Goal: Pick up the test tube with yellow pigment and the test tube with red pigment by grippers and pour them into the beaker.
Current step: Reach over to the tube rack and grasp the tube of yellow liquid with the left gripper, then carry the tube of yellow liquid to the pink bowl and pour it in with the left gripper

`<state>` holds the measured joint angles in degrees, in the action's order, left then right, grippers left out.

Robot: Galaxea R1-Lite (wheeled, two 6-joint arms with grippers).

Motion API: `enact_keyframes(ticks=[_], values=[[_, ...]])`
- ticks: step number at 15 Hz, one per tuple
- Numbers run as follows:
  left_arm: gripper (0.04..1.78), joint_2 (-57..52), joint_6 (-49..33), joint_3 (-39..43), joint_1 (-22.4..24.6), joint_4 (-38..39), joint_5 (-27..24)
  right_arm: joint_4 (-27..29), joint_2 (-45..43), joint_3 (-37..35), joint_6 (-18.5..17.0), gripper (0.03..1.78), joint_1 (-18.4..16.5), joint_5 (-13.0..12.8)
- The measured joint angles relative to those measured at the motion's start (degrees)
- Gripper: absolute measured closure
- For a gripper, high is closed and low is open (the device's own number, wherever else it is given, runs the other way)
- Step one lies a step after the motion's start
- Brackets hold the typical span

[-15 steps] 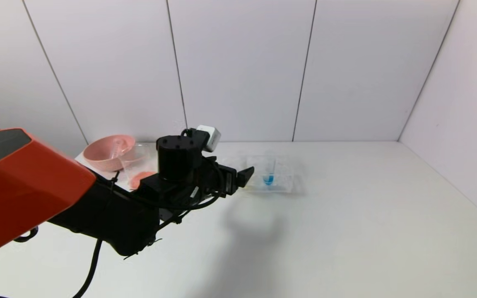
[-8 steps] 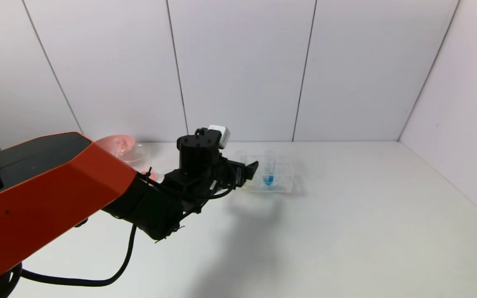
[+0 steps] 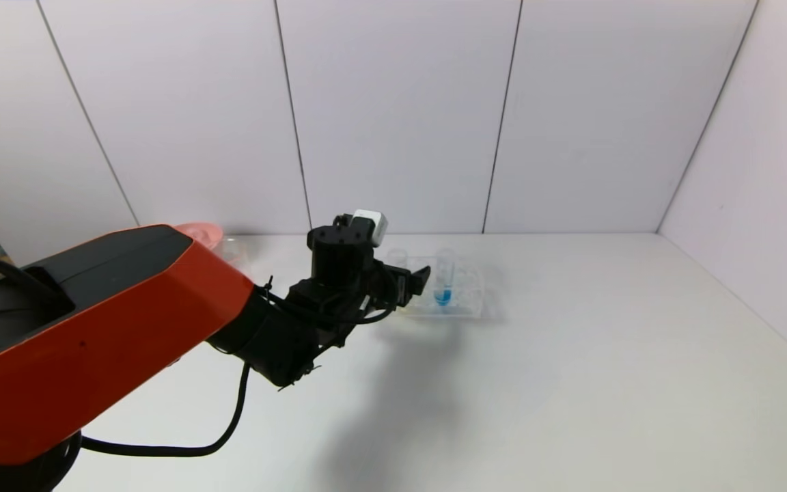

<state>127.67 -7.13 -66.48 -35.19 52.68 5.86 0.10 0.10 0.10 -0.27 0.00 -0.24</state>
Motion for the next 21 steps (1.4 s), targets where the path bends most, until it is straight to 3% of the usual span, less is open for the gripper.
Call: enact_keyframes(ticks=[9,13,17,18,21], values=[[0.11,2.04,0.41,-1.83,0.05,0.05,1.24,0.00,0.00,0.00,0.00,0.11,0.00,-0.02],[0.52,1.55,0.50,-1.72,0.05,0.02,1.22,0.00,0.00,0.00,0.02,0.11,0.00,-0.02],[1.25,0.35,0.68,-1.50,-0.17,-0.17,1.00,0.00,0.00,0.00,0.02,0.11,0.00,-0.02],[1.34,0.00,0.72,-1.39,-0.22,-0.20,1.02,0.00,0.00,0.00,0.02,0.11,0.00,-0.02],[1.37,-0.59,0.74,-1.08,-0.30,-0.17,1.16,0.00,0.00,0.00,0.02,0.11,0.00,-0.02]])
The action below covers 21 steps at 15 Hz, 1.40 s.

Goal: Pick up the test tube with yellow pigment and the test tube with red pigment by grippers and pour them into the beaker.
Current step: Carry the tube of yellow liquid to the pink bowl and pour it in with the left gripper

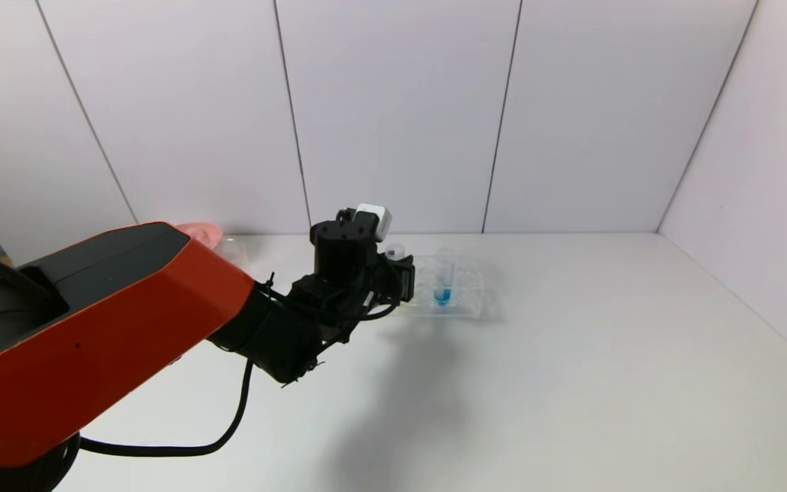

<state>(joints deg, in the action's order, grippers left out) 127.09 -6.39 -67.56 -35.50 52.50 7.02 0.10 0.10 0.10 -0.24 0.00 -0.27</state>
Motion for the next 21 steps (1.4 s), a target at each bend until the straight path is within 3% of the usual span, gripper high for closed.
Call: enact_keyframes(ticks=[21], values=[[1.37,-10.11,4.99,1.52,-0.68,-0.09,-0.57,0.00,0.00,0.00,-0.02,0.11,0.00,0.02]])
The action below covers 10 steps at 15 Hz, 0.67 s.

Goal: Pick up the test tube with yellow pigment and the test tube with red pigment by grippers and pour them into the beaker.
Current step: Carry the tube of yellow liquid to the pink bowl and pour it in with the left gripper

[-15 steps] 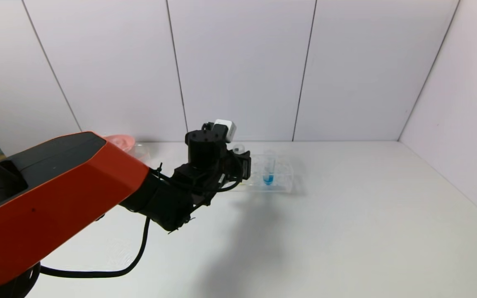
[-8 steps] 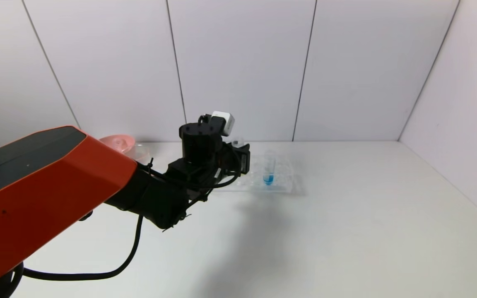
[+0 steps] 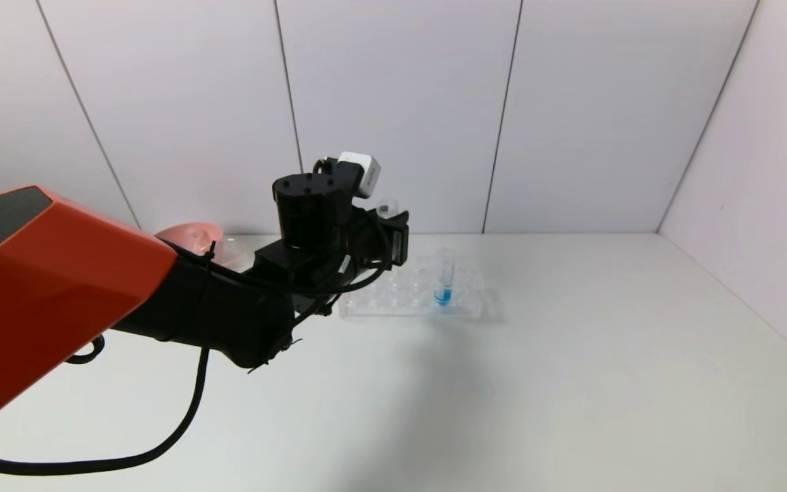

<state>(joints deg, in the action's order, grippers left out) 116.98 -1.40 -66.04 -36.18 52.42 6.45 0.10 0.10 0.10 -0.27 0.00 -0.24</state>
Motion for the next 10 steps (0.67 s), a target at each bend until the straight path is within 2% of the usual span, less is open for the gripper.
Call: enact_keyframes(ticks=[3,10], values=[[1.37,-2.78,2.15,0.17,-0.12,-0.66,-0.01,0.00,0.00,0.00,0.00,0.11,0.00,0.00],[1.37,-9.62,2.55,0.11,-0.09,-7.56,0.30,0.00,0.01,0.00,0.02,0.11,0.00,0.00]])
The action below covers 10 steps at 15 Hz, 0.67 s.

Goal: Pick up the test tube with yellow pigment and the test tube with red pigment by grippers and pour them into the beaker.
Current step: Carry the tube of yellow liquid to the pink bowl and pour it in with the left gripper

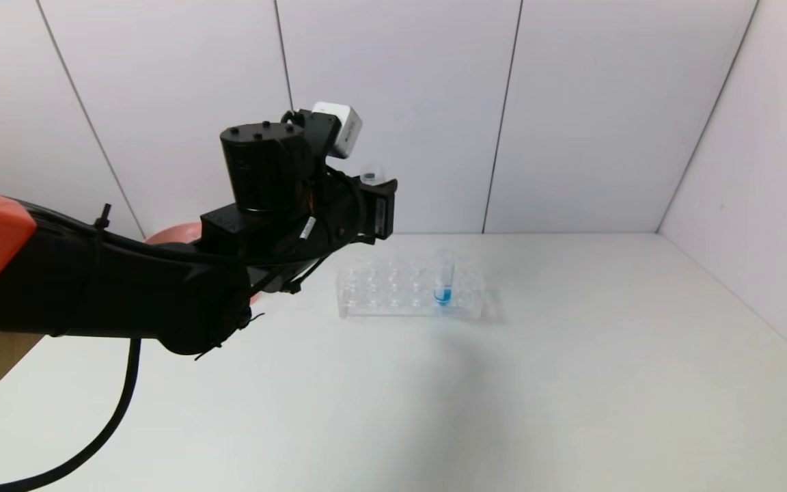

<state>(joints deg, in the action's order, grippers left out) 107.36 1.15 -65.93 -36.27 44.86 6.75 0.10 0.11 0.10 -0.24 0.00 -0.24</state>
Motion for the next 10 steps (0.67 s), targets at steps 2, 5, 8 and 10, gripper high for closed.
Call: enact_keyframes(ticks=[2,5,8,10], values=[[1.37,-2.02,-0.10,-0.13,0.38,-2.26,0.13,0.00,-0.01,0.00,-0.02,0.11,0.00,-0.02],[1.37,-4.91,0.00,0.13,1.60,-5.23,0.22,0.00,-0.01,0.00,-0.02,0.11,0.00,-0.02],[1.37,-8.24,0.06,1.18,4.38,-7.74,0.21,0.00,-0.01,0.00,-0.02,0.11,0.00,-0.02],[1.37,-10.79,0.04,2.04,7.17,-9.73,0.22,0.00,-0.01,0.00,0.00,0.11,0.00,0.00]])
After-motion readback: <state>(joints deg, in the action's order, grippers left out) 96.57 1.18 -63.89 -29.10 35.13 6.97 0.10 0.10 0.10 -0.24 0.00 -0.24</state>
